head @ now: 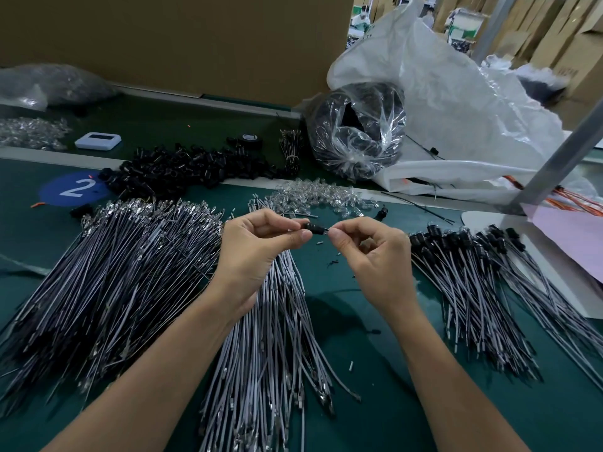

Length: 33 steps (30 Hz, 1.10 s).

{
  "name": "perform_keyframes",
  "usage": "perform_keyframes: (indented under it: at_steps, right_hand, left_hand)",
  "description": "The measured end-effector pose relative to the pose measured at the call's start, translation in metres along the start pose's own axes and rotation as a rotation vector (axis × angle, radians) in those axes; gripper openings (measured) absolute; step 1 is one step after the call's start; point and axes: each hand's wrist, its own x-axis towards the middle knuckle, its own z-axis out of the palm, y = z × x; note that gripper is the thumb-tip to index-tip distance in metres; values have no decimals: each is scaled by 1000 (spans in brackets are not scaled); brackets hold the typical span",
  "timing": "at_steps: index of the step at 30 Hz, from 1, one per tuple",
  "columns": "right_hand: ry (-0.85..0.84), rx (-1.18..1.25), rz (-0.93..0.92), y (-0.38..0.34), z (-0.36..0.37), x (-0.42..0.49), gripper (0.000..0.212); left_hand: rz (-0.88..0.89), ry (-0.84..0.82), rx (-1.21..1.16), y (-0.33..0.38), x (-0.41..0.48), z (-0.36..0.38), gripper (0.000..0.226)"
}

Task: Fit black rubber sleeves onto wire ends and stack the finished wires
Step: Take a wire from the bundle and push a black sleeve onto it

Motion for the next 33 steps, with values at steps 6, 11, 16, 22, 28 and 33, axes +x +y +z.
perform_keyframes:
  at_steps: [6,11,16,22,28,33]
  right_hand:
    - [-5,-129,-120,-2,-1,-1,7]
    - [15,-145,-136,-5,1,-3,9]
    - [45,-75,-88,-5,3,-3,15]
    - [15,-165,-148,-2,3,-2,7]
    - [13,-137,-89,-3,4,-3,21]
    - [-36,-127,-106,-1,2,-1,17]
  left_hand:
    - [4,7,43,0,-2,1,18]
    - [8,5,26,1,-3,0,17]
    - [12,2,34,0,-2,0,16]
    - [8,-2,61,-2,-2,-1,17]
    - [-14,0,61,-3,-1,-2,33]
    - [-26,-43,82,-4,-2,-3,39]
